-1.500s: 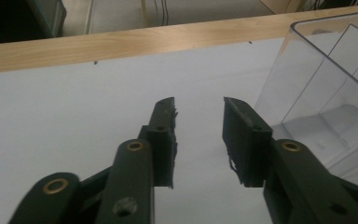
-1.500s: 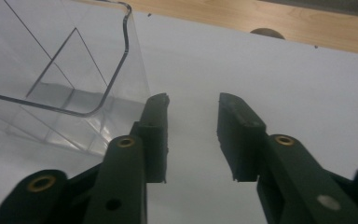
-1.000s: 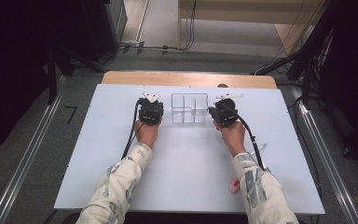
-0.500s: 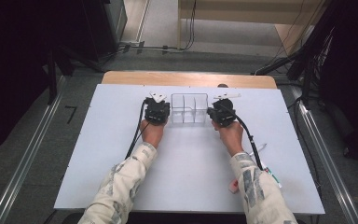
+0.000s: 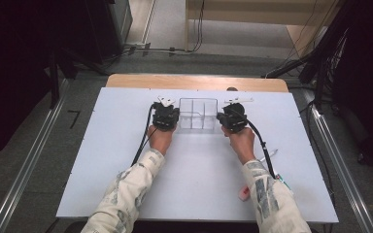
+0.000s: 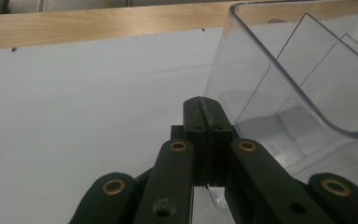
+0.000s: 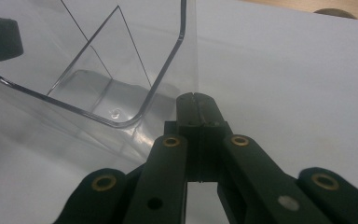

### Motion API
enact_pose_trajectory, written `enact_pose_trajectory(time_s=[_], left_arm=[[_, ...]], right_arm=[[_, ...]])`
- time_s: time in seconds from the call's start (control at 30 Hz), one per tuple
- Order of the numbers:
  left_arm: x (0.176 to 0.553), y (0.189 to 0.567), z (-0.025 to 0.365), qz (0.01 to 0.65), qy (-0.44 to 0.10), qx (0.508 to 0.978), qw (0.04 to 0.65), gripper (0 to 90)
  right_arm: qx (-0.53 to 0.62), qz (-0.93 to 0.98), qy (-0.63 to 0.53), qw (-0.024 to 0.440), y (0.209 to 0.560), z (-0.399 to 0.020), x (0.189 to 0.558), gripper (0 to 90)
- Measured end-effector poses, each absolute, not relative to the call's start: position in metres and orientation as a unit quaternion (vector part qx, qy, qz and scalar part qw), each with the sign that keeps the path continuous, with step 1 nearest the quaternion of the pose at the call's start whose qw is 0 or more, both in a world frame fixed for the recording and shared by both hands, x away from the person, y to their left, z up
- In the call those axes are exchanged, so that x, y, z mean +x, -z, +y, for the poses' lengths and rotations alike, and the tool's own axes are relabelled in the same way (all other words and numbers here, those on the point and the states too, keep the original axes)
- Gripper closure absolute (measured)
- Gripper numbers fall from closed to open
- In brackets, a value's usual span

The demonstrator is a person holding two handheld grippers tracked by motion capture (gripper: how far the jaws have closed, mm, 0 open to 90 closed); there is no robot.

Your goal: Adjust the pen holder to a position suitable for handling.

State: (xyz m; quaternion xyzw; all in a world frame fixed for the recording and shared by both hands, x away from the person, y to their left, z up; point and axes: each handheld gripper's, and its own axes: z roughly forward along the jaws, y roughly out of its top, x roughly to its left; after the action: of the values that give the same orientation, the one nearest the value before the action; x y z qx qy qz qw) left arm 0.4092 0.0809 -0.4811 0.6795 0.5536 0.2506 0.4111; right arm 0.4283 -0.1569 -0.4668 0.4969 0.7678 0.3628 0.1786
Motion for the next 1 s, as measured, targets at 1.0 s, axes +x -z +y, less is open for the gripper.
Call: enact_pose_trajectory(time_s=[1.0], left_arm=[[0.374, 0.481, 0.045, 0.53, -0.216, 0.703, 0.422, 90.0]], right_arm=[[0.505, 0.767, -0.356, 0.176, 0.464, -0.202, 0.388, 88.2]])
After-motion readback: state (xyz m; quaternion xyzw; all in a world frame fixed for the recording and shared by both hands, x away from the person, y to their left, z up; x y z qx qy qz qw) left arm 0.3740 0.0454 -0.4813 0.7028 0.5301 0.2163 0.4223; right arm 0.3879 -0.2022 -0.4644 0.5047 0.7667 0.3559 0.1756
